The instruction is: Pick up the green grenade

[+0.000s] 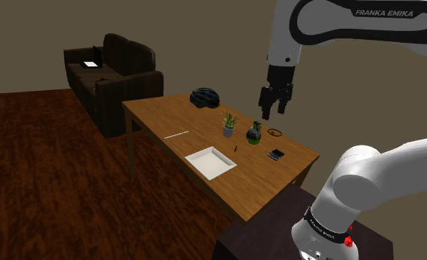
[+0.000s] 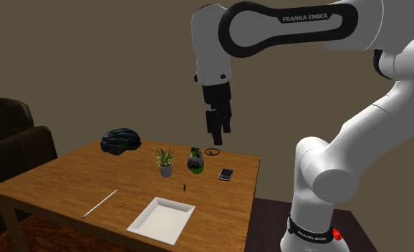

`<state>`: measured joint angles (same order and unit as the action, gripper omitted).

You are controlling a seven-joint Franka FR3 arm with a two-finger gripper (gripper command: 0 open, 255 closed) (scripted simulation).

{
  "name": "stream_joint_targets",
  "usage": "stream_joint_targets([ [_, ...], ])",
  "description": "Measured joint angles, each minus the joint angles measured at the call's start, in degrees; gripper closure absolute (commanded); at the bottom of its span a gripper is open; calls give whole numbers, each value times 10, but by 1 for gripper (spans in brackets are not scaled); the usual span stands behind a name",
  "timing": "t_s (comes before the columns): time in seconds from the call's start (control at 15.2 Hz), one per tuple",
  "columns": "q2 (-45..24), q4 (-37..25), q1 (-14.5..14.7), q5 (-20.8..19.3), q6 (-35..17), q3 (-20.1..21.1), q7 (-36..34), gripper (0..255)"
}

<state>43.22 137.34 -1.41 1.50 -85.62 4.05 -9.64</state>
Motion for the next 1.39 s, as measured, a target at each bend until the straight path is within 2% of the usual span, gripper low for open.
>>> stream_joint_targets([
  [0.2, -4, 9, -5, -11, -18, -10, 13, 0],
  [0.59, -30, 57, -31, -61, -123, -63, 74, 0],
  [0.99, -100, 75, -55, -100, -244, -116, 128, 0],
  [1.39, -181, 61, -75, -124, -348, -170, 187, 0],
])
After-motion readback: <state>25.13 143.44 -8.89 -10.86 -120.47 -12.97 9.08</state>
